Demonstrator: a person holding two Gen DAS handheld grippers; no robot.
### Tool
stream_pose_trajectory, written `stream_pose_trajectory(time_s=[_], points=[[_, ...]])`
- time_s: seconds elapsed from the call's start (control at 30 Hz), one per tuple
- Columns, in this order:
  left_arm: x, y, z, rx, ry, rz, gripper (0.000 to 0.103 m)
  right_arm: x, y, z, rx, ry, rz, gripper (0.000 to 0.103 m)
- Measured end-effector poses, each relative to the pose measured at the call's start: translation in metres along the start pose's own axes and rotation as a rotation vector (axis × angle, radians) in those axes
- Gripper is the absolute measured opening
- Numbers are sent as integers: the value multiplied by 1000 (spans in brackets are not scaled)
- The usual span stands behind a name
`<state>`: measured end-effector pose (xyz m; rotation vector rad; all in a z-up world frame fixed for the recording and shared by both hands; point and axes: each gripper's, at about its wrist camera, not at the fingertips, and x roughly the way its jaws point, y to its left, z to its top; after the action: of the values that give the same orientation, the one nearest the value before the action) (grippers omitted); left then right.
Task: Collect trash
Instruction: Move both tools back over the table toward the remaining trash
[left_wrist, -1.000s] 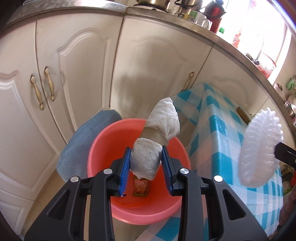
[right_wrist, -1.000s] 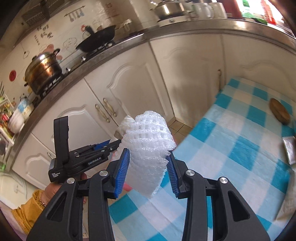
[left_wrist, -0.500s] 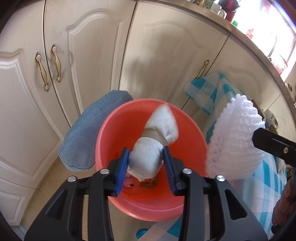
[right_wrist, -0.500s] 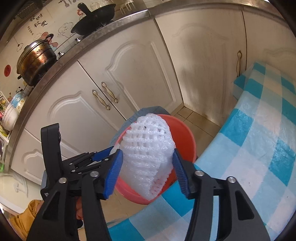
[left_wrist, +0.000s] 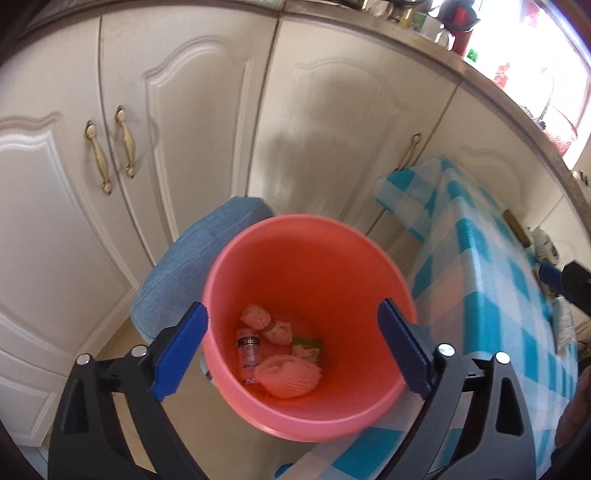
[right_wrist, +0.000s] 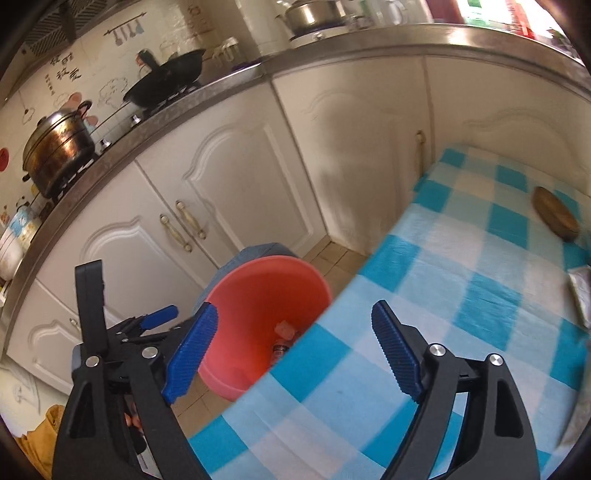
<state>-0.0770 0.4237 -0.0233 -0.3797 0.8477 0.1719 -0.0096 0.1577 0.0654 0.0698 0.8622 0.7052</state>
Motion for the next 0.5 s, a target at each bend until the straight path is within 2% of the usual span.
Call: stream_pose_trajectory(time_s=[0.27,0.5], points=[[-25,-33,12,21,-71,-126,96,-52,-44,-22,117,-69,-66,86],[-35,-73,21,92,-90,-179,96,-89,-72,-45,175,-128,-125,87]])
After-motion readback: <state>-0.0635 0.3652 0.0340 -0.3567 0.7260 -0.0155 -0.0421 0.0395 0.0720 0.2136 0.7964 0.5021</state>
